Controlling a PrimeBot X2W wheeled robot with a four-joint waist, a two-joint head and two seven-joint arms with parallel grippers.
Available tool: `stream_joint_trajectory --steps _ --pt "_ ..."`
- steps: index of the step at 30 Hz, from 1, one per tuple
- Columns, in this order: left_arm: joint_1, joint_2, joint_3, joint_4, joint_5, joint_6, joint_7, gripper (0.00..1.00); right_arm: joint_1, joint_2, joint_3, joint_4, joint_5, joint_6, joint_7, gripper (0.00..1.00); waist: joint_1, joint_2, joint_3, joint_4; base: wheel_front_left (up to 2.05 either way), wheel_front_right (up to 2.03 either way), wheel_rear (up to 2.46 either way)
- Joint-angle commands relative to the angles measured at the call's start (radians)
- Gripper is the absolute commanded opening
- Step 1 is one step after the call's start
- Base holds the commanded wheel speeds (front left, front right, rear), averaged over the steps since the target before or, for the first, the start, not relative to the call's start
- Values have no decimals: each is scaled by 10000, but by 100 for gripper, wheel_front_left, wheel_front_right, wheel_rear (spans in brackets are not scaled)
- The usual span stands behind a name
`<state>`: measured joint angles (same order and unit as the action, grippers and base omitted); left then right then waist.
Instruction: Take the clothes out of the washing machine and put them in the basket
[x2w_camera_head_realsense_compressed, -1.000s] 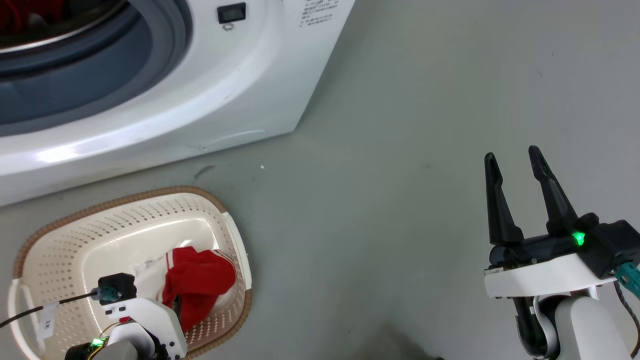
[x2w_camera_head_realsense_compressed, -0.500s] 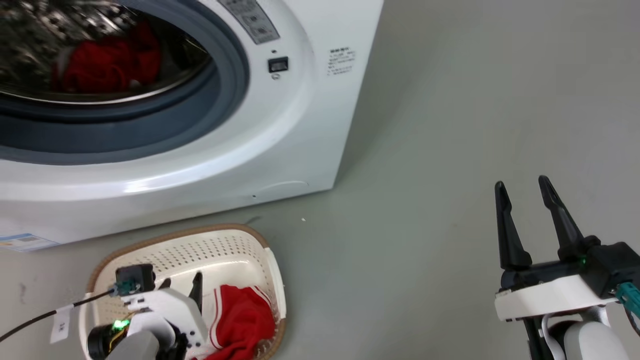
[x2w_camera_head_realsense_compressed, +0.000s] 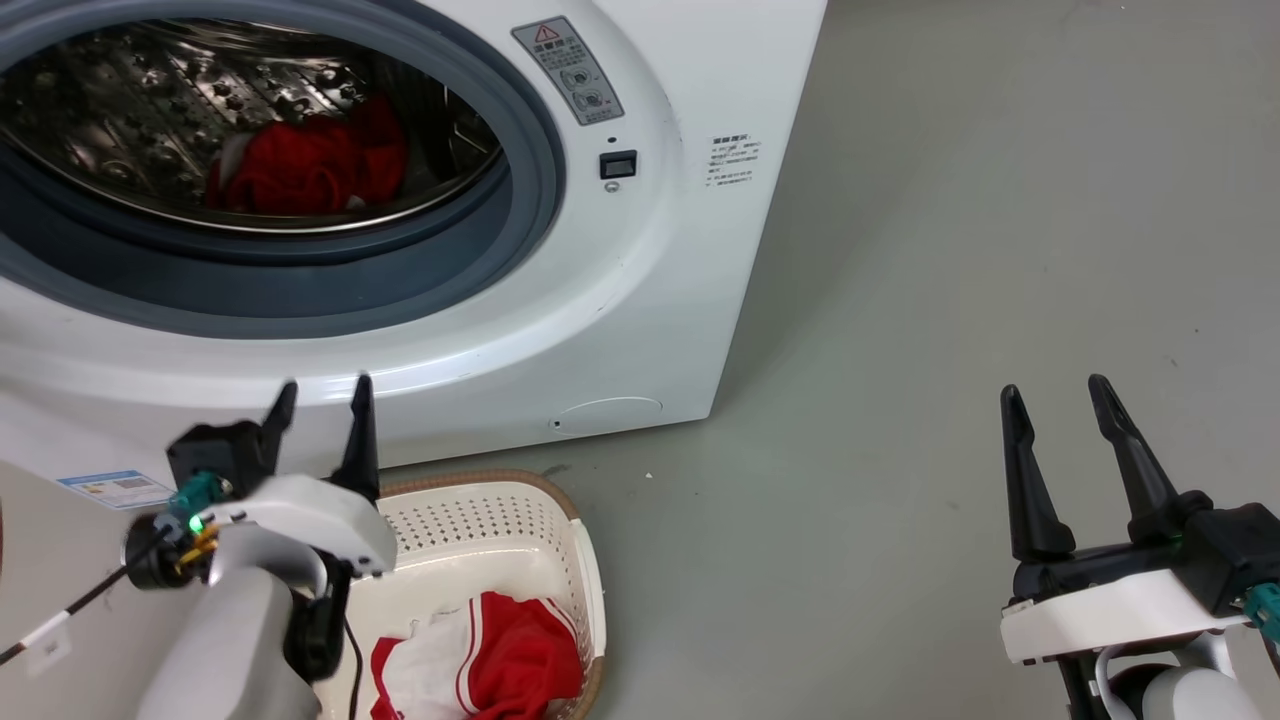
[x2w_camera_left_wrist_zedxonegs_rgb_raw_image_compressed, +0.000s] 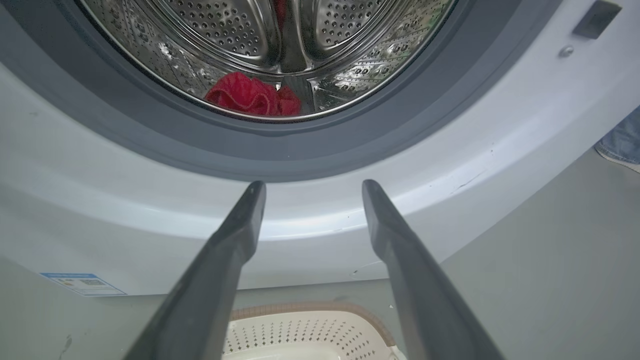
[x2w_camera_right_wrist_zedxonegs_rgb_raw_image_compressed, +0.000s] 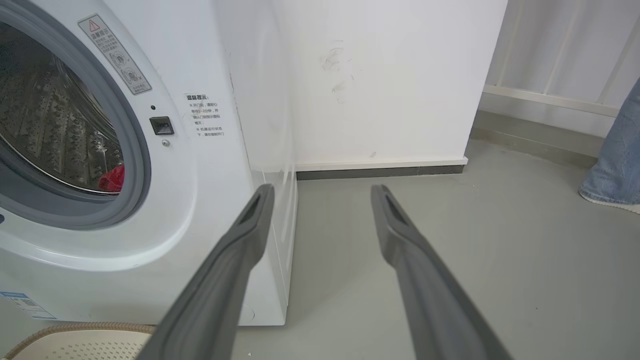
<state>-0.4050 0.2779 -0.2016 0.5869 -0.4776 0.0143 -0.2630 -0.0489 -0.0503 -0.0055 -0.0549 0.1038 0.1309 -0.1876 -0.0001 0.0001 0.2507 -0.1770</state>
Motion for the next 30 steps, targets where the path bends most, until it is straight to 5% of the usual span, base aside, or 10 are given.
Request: stream_joint_trajectory --steps 1,11,30 --pt "68 91 94 -176 129 57 -22 100 87 4 20 -26 40 -3 17 100 1 -1 30 -43 0 0 0" --pt "-2002 1043 378 -725 1049 -125 338 100 -211 4 274 -29 345 -3 -204 100 1 -1 802 -695 0 0 0" --pt "-7193 4008 -787 1719 2097 -1306 4551 100 -1066 5 1024 729 1450 -3 -780 100 1 -1 3231 -2535 0 0 0"
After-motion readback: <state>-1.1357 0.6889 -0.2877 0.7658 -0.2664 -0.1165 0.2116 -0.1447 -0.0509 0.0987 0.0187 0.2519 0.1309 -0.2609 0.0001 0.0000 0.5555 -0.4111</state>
